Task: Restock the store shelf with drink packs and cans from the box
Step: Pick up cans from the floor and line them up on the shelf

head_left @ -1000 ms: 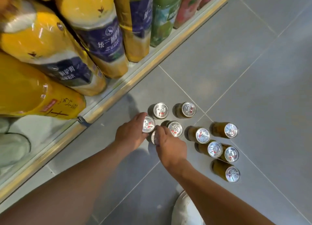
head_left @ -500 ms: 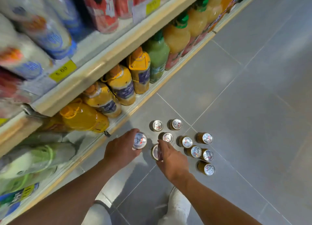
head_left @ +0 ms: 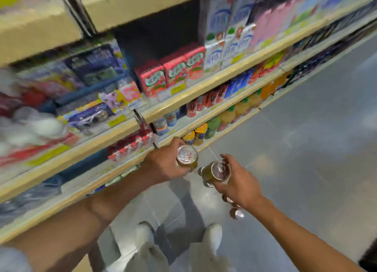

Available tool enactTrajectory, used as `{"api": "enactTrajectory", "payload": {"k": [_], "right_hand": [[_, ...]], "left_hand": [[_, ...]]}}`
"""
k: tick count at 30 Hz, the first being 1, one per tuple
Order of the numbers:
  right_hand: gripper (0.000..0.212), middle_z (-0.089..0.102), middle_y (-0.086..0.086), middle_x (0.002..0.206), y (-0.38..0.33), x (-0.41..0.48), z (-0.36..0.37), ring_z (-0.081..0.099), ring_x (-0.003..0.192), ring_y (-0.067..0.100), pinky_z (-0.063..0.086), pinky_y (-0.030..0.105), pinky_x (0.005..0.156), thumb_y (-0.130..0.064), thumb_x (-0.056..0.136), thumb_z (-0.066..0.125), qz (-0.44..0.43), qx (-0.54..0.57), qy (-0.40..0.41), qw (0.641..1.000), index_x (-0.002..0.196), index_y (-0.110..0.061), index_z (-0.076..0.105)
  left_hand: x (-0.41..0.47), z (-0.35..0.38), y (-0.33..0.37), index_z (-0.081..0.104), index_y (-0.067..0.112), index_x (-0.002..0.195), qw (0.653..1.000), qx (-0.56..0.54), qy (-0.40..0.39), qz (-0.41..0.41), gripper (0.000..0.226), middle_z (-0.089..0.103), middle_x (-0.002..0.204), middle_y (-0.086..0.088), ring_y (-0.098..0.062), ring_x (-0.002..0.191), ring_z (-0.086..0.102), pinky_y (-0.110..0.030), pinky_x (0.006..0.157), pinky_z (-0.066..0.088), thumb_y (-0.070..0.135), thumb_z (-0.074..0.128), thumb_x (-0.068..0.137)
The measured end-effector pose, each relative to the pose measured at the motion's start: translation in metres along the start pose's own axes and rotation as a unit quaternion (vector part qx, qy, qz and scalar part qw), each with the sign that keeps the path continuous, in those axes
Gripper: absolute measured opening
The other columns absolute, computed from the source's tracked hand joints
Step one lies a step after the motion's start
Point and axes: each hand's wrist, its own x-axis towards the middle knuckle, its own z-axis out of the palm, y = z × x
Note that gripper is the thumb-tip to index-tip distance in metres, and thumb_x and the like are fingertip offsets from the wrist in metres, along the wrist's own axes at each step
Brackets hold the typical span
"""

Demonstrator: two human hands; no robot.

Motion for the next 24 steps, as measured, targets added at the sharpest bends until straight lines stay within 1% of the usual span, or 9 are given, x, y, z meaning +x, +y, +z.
{"api": "enactTrajectory", "payload": {"k": [3, 5, 8, 11, 15, 18, 20, 22, 24], "right_hand": [[0.089, 0.065, -0.016, 0.122, -0.056, -0.038, -0.059, 0.067, 0.104, 0.019, 0.048, 0.03, 0.077, -0.055, 0.066, 0.077, -0.058, 0.01, 0.022, 0.998, 0.141, -0.047, 0.029], [0.091, 0.064, -0.018, 0.121, -0.09, -0.06, -0.092, 0.068, 0.092, 0.014, 0.046, 0.029, 0.072, -0.058, 0.063, 0.077, -0.097, 0.017, 0.038, 0.994, 0.14, -0.049, 0.029], [0.09, 0.061, -0.024, 0.119, -0.143, -0.091, -0.142, 0.064, 0.075, 0.003, 0.05, 0.026, 0.07, -0.058, 0.061, 0.079, -0.159, 0.04, 0.058, 0.985, 0.136, -0.053, 0.031], [0.083, 0.058, -0.029, 0.114, -0.198, -0.117, -0.178, 0.063, 0.083, 0.0, 0.051, 0.022, 0.072, -0.05, 0.062, 0.085, -0.23, 0.061, 0.08, 0.968, 0.129, -0.057, 0.036], [0.077, 0.063, -0.024, 0.112, -0.265, -0.135, -0.21, 0.069, 0.08, 0.007, 0.057, 0.025, 0.069, -0.038, 0.064, 0.089, -0.289, 0.098, 0.081, 0.949, 0.126, -0.052, 0.045], [0.074, 0.063, -0.021, 0.113, -0.309, -0.14, -0.22, 0.069, 0.085, 0.009, 0.059, 0.027, 0.066, -0.031, 0.066, 0.091, -0.326, 0.126, 0.071, 0.934, 0.127, -0.045, 0.051], [0.071, 0.067, -0.02, 0.112, -0.338, -0.138, -0.221, 0.07, 0.09, 0.006, 0.058, 0.027, 0.069, -0.03, 0.067, 0.091, -0.346, 0.144, 0.062, 0.925, 0.126, -0.045, 0.055], [0.064, 0.071, -0.017, 0.109, -0.359, -0.135, -0.22, 0.069, 0.095, 0.004, 0.055, 0.025, 0.075, -0.03, 0.067, 0.092, -0.358, 0.163, 0.051, 0.918, 0.122, -0.044, 0.061], [0.059, 0.073, -0.009, 0.104, -0.386, -0.132, -0.214, 0.07, 0.095, 0.013, 0.059, 0.033, 0.076, -0.036, 0.066, 0.091, -0.366, 0.181, 0.039, 0.912, 0.119, -0.04, 0.066]], "left_hand": [[-0.049, -0.078, 0.033, 0.034, 0.045, 0.119, 1.0, -0.027, 0.012, -0.001, 0.074, 0.064, 0.095, 0.018, -0.012, 0.083, 0.065, -0.035, 0.07, 0.053, 0.073, 0.066, 0.058], [-0.081, -0.117, 0.046, 0.033, 0.051, 0.119, 0.997, -0.059, 0.039, 0.012, 0.072, 0.059, 0.089, 0.023, -0.003, 0.077, 0.061, -0.031, 0.062, 0.05, 0.068, 0.073, 0.061], [-0.133, -0.177, 0.062, 0.036, 0.053, 0.119, 0.99, -0.105, 0.088, 0.019, 0.07, 0.065, 0.096, 0.018, -0.005, 0.081, 0.064, -0.038, 0.069, 0.055, 0.068, 0.073, 0.061], [-0.188, -0.227, 0.064, 0.041, 0.055, 0.118, 0.972, -0.185, 0.141, 0.025, 0.064, 0.063, 0.108, 0.026, 0.004, 0.078, 0.065, -0.028, 0.069, 0.054, 0.058, 0.079, 0.066], [-0.238, -0.275, 0.056, 0.053, 0.05, 0.119, 0.934, -0.28, 0.214, 0.062, 0.059, 0.064, 0.117, 0.026, 0.004, 0.107, 0.062, -0.032, 0.093, 0.054, 0.041, 0.083, 0.069], [-0.262, -0.304, 0.038, 0.057, 0.043, 0.122, 0.894, -0.368, 0.248, 0.062, 0.064, 0.067, 0.122, 0.016, -0.006, 0.115, 0.063, -0.036, 0.101, 0.05, 0.039, 0.083, 0.064], [-0.278, -0.322, 0.026, 0.058, 0.04, 0.123, 0.872, -0.407, 0.265, 0.061, 0.064, 0.068, 0.124, 0.011, -0.011, 0.116, 0.064, -0.034, 0.099, 0.051, 0.034, 0.084, 0.065], [-0.287, -0.335, 0.014, 0.059, 0.034, 0.124, 0.856, -0.43, 0.279, 0.065, 0.06, 0.07, 0.122, 0.007, -0.013, 0.114, 0.066, -0.026, 0.09, 0.054, 0.02, 0.086, 0.072], [-0.301, -0.352, -0.001, 0.058, 0.026, 0.126, 0.849, -0.425, 0.308, 0.06, 0.054, 0.072, 0.118, 0.006, -0.013, 0.111, 0.067, -0.022, 0.083, 0.054, 0.011, 0.079, 0.079]]}}
